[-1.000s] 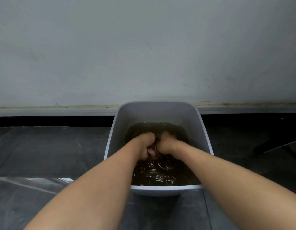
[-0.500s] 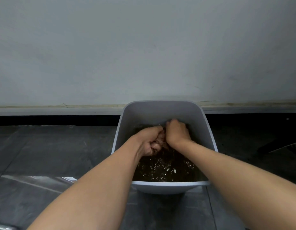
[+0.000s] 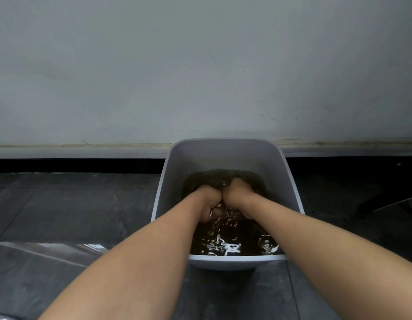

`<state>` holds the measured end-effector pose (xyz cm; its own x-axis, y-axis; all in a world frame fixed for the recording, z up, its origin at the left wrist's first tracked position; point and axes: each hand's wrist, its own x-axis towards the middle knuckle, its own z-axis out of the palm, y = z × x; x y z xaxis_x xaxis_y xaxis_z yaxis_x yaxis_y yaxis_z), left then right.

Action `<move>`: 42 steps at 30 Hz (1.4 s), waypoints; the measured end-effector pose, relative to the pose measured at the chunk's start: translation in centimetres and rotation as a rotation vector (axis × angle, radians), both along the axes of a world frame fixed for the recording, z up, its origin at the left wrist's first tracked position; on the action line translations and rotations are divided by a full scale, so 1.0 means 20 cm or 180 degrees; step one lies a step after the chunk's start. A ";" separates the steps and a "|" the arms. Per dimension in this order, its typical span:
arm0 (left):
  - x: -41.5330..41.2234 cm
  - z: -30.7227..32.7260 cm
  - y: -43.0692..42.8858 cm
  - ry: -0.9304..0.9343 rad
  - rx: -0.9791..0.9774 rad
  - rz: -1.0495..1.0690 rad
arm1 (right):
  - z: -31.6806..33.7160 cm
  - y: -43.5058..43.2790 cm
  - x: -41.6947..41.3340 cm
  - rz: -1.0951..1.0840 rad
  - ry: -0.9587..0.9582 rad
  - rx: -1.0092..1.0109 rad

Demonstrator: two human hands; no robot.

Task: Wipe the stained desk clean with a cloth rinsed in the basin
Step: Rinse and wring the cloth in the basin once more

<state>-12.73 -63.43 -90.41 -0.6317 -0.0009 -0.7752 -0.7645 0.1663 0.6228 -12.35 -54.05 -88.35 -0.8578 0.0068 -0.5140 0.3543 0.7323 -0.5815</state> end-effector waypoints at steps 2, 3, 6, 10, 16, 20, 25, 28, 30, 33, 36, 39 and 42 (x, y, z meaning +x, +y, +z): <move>-0.03 -0.02 0.00 0.0075 0.0145 0.0385 | 0.04 -0.05 0.03 -0.0457 0.0000 -0.0413; -0.04 -0.02 -0.01 0.0090 0.0191 0.0609 | 0.06 -0.08 0.05 -0.0593 -0.0007 -0.0487; -0.05 0.02 -0.03 0.0124 0.0231 0.0755 | 0.07 -0.13 0.08 -0.0547 0.0288 -0.0162; -0.01 0.11 0.01 0.0321 0.0595 0.0447 | 0.11 -0.03 0.07 -0.0662 0.0747 0.0063; -0.01 0.18 -0.07 0.0187 0.1126 0.0638 | 0.13 0.03 -0.01 -0.0944 0.0384 -0.0731; -0.02 0.14 -0.09 0.0252 0.0692 0.0329 | 0.12 0.09 -0.03 -0.0962 -0.0197 -0.1182; 0.01 0.11 -0.05 0.0580 -0.0126 -0.0369 | 0.07 0.13 -0.05 0.0223 -0.0126 -0.0069; -0.01 0.02 -0.03 0.0932 -0.0482 0.0108 | 0.06 0.12 -0.04 0.0813 0.0062 0.0727; -0.02 -0.01 -0.03 0.0902 -0.0641 0.0223 | 0.05 0.11 -0.03 0.0966 0.0004 0.1032; -0.02 -0.01 -0.02 0.0494 -0.0473 -0.0099 | 0.02 0.10 -0.04 0.0973 -0.0060 0.1065; -0.01 0.00 0.00 0.0046 -0.0047 -0.0049 | 0.01 0.08 -0.05 0.0705 -0.0009 0.0432; -0.02 0.01 0.01 -0.0085 0.0185 0.0445 | 0.00 0.06 -0.05 0.0167 0.0042 -0.0129; -0.03 -0.01 -0.01 0.0193 -0.0001 0.1010 | 0.06 0.01 -0.01 -0.0722 -0.0017 -0.0847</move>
<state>-13.43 -63.63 -90.61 -0.6450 -0.2054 -0.7361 -0.7397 -0.0742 0.6689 -12.53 -53.91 -87.08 -0.8470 0.0621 -0.5280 0.4943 0.4576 -0.7391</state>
